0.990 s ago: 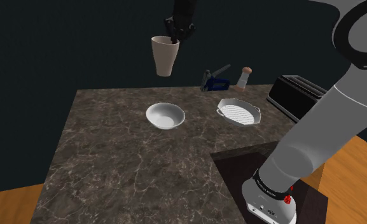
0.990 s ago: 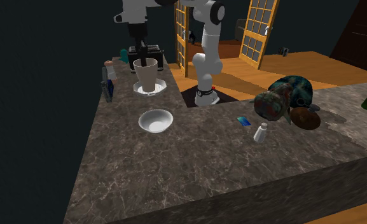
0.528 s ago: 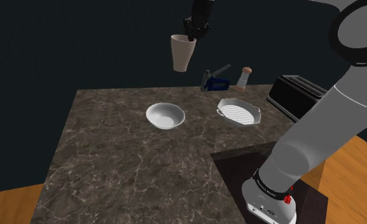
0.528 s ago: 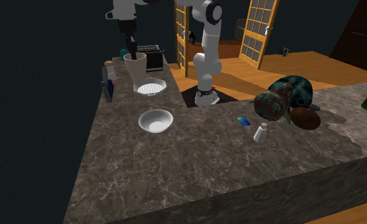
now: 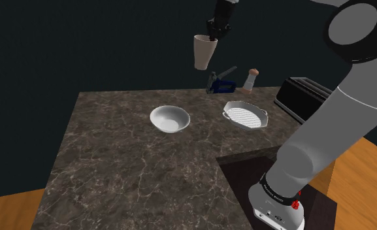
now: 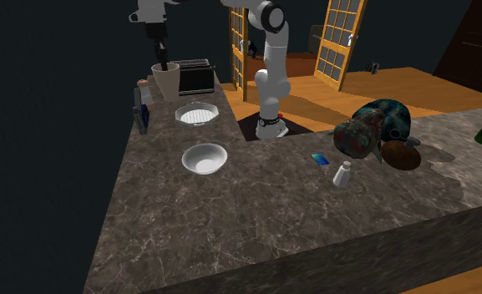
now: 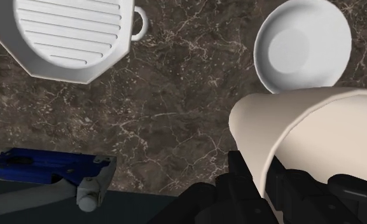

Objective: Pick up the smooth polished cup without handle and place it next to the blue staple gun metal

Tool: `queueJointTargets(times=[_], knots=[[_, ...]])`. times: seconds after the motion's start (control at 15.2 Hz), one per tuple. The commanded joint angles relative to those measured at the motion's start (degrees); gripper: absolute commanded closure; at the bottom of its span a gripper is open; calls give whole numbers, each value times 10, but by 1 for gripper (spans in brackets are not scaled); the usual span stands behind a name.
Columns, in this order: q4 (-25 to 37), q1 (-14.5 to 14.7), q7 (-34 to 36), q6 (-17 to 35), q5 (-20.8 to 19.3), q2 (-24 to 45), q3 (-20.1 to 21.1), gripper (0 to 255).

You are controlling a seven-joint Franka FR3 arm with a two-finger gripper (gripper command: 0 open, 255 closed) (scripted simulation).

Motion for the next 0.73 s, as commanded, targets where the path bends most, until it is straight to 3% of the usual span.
queueJointTargets(times=[0.0, 0.4, 0.66], knots=[[12, -13, -27, -4, 1, 11, -14, 255], [84, -55, -105, -30, 8, 67, -54, 255], [37, -53, -108, 5, 6, 55, -53, 255]])
